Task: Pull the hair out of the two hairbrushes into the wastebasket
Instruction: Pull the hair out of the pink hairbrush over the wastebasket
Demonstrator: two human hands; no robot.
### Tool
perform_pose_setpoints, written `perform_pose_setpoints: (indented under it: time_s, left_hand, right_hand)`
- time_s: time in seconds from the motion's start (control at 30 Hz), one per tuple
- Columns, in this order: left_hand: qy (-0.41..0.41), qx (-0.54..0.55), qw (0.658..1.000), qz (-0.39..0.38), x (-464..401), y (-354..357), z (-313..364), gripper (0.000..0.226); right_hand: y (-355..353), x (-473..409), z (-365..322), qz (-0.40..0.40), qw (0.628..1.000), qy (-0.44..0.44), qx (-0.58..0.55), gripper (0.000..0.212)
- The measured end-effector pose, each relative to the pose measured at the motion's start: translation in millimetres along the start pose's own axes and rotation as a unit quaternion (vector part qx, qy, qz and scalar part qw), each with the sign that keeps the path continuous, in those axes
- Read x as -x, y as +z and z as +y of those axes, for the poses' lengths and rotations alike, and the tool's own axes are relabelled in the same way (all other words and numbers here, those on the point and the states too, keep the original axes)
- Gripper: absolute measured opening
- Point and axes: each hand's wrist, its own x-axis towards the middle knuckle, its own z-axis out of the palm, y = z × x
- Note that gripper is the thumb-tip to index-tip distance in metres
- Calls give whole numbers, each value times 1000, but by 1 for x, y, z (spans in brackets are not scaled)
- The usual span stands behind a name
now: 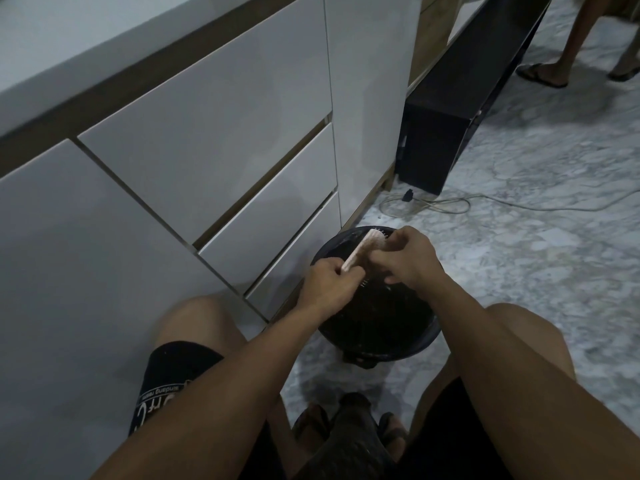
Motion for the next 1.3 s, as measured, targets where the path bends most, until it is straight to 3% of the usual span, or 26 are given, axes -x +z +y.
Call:
perform_pose_setpoints:
  time_s: [0.13, 0.33, 0.43, 0.6, 0.77, 0.97, 1.07, 1.3]
  left_hand:
    - [2, 9, 1000, -6, 2, 3, -1, 30]
    - [-62, 74, 994, -53, 2, -3, 4, 64]
    - [-51, 53, 997, -7, -3, -5, 2, 51]
    - [-40, 37, 997, 47, -11, -9, -5, 37]
    - [-36, 22, 996, 79, -11, -9, -9, 53]
    - [5, -8, 997, 71, -11, -9, -9, 47]
    - [17, -33, 997, 71, -13, -8, -5, 42]
    - [12, -69, 992, 102, -19, -13, -9, 43]
  right_hand:
    - [-1, 1, 0, 13, 1000, 0, 18, 41]
    - [-5, 2, 1, -64, 991, 23, -115, 15]
    - [-7, 2, 0, -58, 992, 24, -107, 11]
    - [-12, -3, 2, 31, 992, 39, -112, 6]
    - [-13, -6, 6, 107, 992, 45, -58, 11]
    - [-10, -1, -4, -43, 989, 24, -140, 41]
    - [-3, 6, -6, -74, 990, -2, -119, 46]
    - [-6, 0, 0, 4, 999, -45, 28, 13]
